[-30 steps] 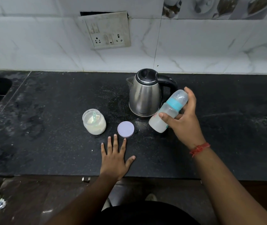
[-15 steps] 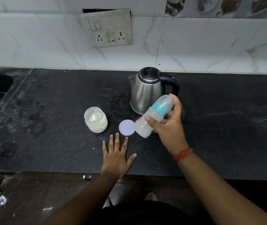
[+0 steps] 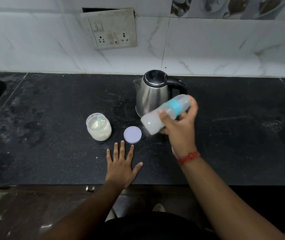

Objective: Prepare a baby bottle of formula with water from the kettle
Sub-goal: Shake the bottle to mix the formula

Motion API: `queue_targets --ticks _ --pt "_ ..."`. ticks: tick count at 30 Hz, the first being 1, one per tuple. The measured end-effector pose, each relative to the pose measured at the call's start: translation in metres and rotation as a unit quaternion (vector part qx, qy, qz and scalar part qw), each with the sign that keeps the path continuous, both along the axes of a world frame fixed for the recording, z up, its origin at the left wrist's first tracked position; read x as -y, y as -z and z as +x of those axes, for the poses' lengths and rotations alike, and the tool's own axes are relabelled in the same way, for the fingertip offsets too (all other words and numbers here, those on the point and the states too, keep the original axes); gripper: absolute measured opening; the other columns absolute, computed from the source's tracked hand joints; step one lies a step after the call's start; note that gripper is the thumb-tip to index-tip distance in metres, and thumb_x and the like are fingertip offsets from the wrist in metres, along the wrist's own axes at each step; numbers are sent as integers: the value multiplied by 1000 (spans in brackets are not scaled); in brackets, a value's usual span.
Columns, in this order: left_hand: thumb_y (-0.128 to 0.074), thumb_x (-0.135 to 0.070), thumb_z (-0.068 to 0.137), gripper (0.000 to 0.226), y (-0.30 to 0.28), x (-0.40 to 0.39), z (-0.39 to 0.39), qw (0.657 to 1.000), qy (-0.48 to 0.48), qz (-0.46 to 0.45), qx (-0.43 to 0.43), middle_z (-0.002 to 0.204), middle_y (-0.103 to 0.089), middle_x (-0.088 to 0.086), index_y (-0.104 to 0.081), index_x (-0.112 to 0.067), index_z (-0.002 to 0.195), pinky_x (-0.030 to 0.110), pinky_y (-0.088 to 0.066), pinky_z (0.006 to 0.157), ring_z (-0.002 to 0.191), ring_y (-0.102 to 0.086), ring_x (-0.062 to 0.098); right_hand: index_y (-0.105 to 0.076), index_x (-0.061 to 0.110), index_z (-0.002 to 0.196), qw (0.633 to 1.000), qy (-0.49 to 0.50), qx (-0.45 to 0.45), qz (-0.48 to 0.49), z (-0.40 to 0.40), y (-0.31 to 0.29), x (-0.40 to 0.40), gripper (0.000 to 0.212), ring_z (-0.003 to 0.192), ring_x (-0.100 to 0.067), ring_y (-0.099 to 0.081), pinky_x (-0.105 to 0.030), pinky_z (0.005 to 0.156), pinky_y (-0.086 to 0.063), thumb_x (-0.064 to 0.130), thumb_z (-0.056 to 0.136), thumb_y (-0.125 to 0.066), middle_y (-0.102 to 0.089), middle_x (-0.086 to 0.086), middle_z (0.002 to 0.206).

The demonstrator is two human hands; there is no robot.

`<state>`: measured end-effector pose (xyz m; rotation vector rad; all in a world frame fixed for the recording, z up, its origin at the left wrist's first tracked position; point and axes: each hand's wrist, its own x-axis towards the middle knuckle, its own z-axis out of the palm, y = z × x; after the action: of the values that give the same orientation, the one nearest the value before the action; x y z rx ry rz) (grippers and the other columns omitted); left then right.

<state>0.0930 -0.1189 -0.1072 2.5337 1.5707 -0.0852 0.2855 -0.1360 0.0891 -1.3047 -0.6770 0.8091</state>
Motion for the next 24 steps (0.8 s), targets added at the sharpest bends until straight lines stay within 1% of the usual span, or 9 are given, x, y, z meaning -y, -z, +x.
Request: queue_targets --ticks 2,4,5,8,11,15,18,22,24 --pt "1 -80 92 90 -1 1 0 1000 3 -1 -2 172 -4 16 -15 -28 163 65 -1 124 159 2 38 -28 35 145 1000 1 -27 8 1 -1 2 82 102 -23 -70 -64 79 -59 12 84 -79 -58 -10 127" --pt "5 -81 91 90 -2 0 -2 1000 9 -7 -7 172 2 15 -9 -29 164 64 3 124 158 8 37 -26 35 149 999 -40 25 4 -4 -4 5 90 108 -23 -69 -58 84 -60 11 83 -81 -56 -9 133" --pt "5 -81 90 90 -2 0 -3 1000 11 -8 -6 172 2 14 -8 -30 163 63 4 124 158 9 36 -24 33 151 999 -27 35 13 -5 -4 7 92 110 -22 -69 -56 85 -60 11 82 -81 -54 -10 137" --pt "2 -80 92 89 -3 1 -2 1000 6 -2 1 172 -3 15 -14 -29 163 64 1 124 159 3 37 -21 30 150 997 52 -33 49 -1 -4 7 88 105 -21 -70 -62 82 -59 11 86 -79 -54 -15 135" --pt "5 -80 91 89 -3 0 -4 1000 15 -14 -12 172 4 13 -7 -30 164 63 6 124 158 10 36 -24 33 150 999 -33 23 2 0 -3 10 89 105 -21 -70 -57 80 -61 11 85 -80 -57 -7 130" --pt "1 -79 93 88 -4 0 -3 1000 10 -3 -4 172 -5 15 -16 -29 163 65 -3 124 159 0 38 -25 31 148 997 40 -64 20 0 -4 9 80 102 -22 -71 -51 69 -63 11 89 -75 -60 -8 126" --pt "2 -79 93 88 0 0 -5 1000 14 -4 0 172 -3 14 -13 -29 164 64 0 124 159 3 37 -24 33 150 998 -62 30 -8 -7 -5 9 89 104 -19 -71 -53 78 -63 9 85 -79 -58 -2 129" --pt "4 -79 92 89 -3 0 -3 1000 11 -6 -8 172 0 14 -11 -29 164 63 4 124 159 7 36 -27 35 144 999 -8 -30 14 -13 -1 5 80 98 -17 -73 -58 76 -62 12 87 -77 -61 -4 121" --pt "5 -79 91 90 -4 1 -3 1000 12 -10 -10 172 -2 14 -11 -29 164 63 4 124 159 7 36 -26 37 147 998 -70 0 -1 -19 1 6 87 105 -21 -71 -58 81 -61 14 83 -80 -60 -5 127"
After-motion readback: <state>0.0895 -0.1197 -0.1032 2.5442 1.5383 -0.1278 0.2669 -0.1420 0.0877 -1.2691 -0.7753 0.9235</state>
